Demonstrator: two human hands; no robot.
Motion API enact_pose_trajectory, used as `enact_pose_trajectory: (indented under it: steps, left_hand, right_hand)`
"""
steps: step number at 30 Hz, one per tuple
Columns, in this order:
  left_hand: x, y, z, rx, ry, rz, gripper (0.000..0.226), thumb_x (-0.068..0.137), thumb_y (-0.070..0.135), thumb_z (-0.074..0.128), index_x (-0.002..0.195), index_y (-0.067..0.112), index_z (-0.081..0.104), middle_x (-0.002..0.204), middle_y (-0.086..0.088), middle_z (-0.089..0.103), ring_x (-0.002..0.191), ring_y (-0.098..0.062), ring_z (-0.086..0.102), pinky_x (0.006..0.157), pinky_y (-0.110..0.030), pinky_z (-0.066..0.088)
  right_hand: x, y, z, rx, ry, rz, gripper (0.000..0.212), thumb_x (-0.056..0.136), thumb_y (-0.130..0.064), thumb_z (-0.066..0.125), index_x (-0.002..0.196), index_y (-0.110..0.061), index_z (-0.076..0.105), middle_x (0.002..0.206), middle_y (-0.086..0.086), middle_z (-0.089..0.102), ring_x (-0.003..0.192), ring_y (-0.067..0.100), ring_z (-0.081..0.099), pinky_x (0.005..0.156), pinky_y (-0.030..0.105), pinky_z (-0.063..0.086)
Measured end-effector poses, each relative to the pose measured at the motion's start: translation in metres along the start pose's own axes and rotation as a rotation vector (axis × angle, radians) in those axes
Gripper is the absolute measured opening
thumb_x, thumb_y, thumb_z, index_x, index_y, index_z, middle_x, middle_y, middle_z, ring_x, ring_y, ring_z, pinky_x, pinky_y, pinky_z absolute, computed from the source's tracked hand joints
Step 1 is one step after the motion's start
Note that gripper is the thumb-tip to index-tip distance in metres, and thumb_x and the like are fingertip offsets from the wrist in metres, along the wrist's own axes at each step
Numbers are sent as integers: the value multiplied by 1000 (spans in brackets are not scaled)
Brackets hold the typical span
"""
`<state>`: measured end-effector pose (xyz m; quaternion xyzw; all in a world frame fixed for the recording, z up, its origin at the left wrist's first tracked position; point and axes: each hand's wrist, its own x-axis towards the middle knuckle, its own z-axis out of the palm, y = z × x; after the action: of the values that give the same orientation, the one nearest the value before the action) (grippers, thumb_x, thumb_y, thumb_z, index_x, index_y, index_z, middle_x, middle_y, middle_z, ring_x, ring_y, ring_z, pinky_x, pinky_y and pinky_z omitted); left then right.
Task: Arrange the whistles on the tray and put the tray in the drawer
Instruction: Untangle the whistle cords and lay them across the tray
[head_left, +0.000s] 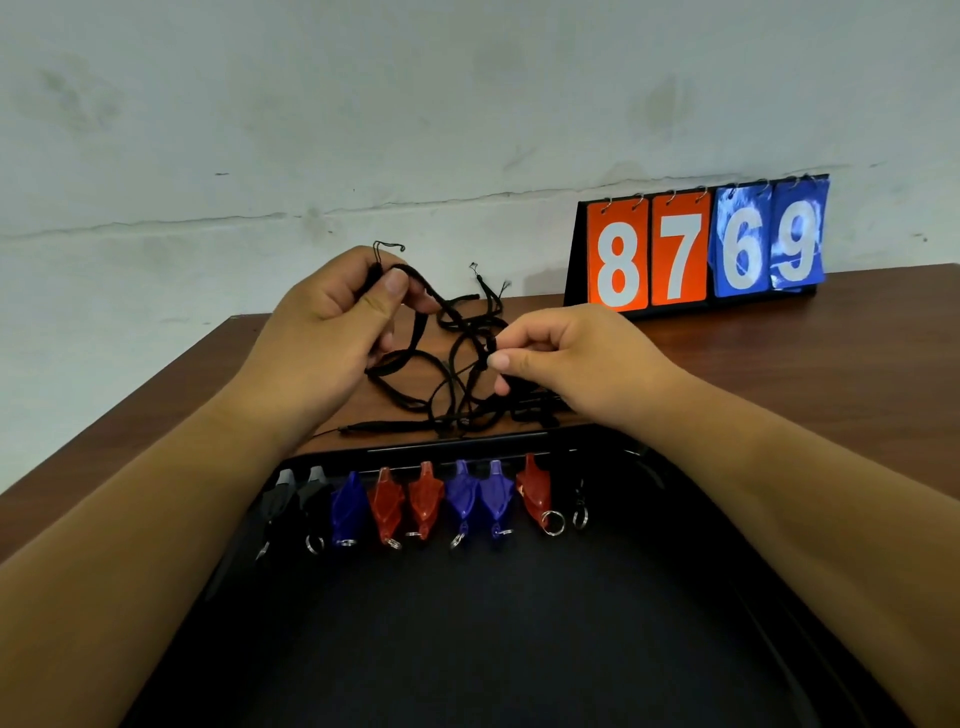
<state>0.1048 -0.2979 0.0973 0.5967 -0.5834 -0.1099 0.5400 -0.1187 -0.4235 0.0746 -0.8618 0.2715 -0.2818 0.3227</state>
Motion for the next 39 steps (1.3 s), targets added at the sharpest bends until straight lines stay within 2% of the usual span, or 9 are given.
enact_pose_trajectory:
  steps: [3, 11, 15, 18, 20, 22, 27, 35, 39]
  left_hand:
    - [2, 0, -3, -18, 77, -21, 23, 116, 30, 50, 108, 26, 72, 109, 8, 81, 71, -11, 52, 65, -29, 47]
    - [9, -5, -12, -97, 247, -62, 22, 115, 29, 50, 107, 20, 69, 104, 8, 81, 67, -13, 49, 57, -29, 42]
    - [9, -7, -13, -69, 242, -84, 24, 114, 33, 51, 105, 25, 70, 104, 9, 80, 67, -12, 51, 60, -32, 42]
    - [7, -6, -8, -21, 186, -103, 24, 114, 33, 51, 105, 27, 72, 103, 9, 81, 65, -9, 53, 64, -33, 45]
    - [5, -4, -4, -24, 124, -102, 22, 114, 32, 53, 107, 26, 73, 102, 8, 81, 66, -8, 53, 65, -32, 46]
    - [2, -1, -1, -42, 54, -89, 22, 114, 32, 53, 108, 24, 73, 102, 6, 82, 67, -9, 54, 64, -30, 46]
    - [-1, 3, 5, 6, -55, -50, 21, 114, 31, 54, 106, 27, 73, 101, 6, 81, 66, -8, 54, 63, -24, 48]
    - [-2, 4, 7, 39, -100, -52, 21, 112, 33, 57, 104, 28, 75, 96, 7, 81, 65, -9, 53, 64, -28, 48]
    - [-1, 1, 5, 40, -134, -47, 23, 111, 39, 58, 100, 30, 77, 98, -25, 74, 67, -28, 46, 68, -41, 42]
  right_hand:
    - [2, 4, -1, 66, 74, 62, 11, 106, -30, 71, 103, -26, 80, 85, -15, 82, 68, -14, 66, 61, 0, 41]
    - [9, 17, -7, -25, 295, 261, 20, 110, -30, 63, 99, -21, 76, 88, -4, 80, 78, 8, 73, 69, 22, 51]
    - [9, 28, -20, -228, 271, 403, 21, 108, -22, 59, 106, -12, 77, 100, 4, 73, 90, 19, 66, 80, 30, 48]
    - [9, 28, -19, -259, 236, 467, 47, 104, -27, 63, 149, -13, 59, 134, 11, 66, 114, 25, 64, 93, 36, 53]
    - [8, 19, -16, -267, 252, 363, 68, 101, -38, 67, 163, -22, 44, 157, 7, 51, 142, 29, 51, 114, 46, 49]
    - [5, 5, -11, -212, 215, 197, 69, 101, -45, 69, 164, -29, 43, 162, -3, 47, 149, 18, 44, 122, 45, 43]
    - [-8, -18, 2, 20, -62, 25, 65, 99, -53, 73, 158, -38, 51, 138, -21, 68, 128, -4, 61, 114, 30, 48]
    - [-10, -20, 7, 144, -125, -7, 49, 100, -42, 76, 145, -30, 64, 112, -10, 81, 111, 5, 75, 112, 44, 55]
    - [-11, -21, 7, 171, -107, -19, 23, 108, -30, 68, 130, -28, 73, 99, -3, 82, 104, 12, 77, 111, 42, 54]
